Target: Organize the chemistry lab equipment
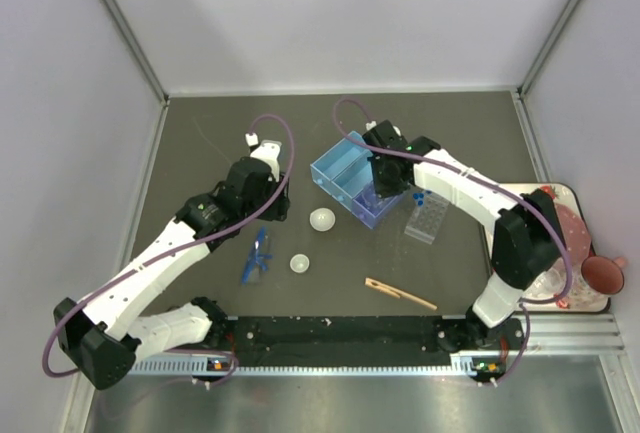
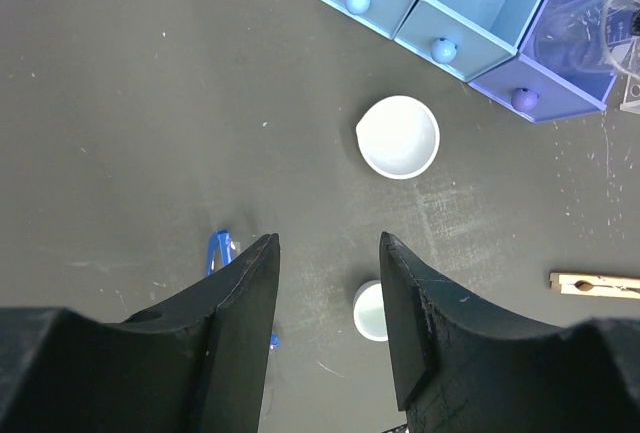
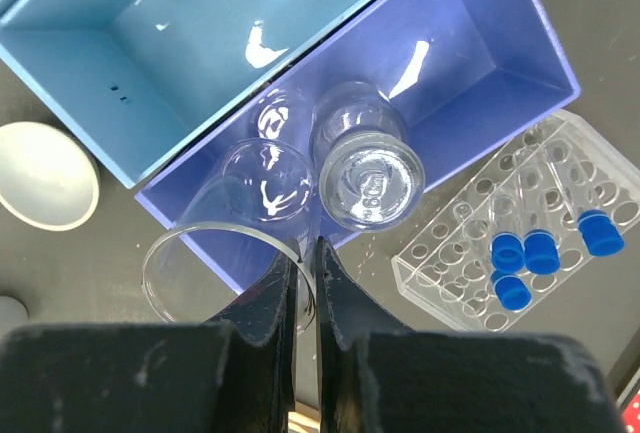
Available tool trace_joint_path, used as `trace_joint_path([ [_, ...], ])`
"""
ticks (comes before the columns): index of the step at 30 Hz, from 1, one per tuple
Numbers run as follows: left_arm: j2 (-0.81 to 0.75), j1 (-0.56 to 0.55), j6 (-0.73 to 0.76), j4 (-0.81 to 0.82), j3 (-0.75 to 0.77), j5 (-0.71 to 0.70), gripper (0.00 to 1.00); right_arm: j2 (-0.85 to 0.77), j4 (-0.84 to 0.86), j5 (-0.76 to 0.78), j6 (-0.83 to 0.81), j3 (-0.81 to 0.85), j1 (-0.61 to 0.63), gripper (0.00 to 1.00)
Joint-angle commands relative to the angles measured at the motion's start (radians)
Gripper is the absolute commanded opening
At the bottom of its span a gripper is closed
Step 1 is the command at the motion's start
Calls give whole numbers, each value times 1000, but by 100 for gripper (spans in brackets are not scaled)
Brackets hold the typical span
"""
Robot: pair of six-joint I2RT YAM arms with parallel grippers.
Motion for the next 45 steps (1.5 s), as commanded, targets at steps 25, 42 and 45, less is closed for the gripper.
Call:
trace_joint_path([
  [25,34,9,6,44,-7,18,50,127,158,-93,-3,-39,-68,0],
  [42,31,11,6,44,-13,29,50,180,144,-58,-24,6,-48,24],
  [45,32,11,6,45,-13,29,50,164,129,-34,-26,19,-38,24],
])
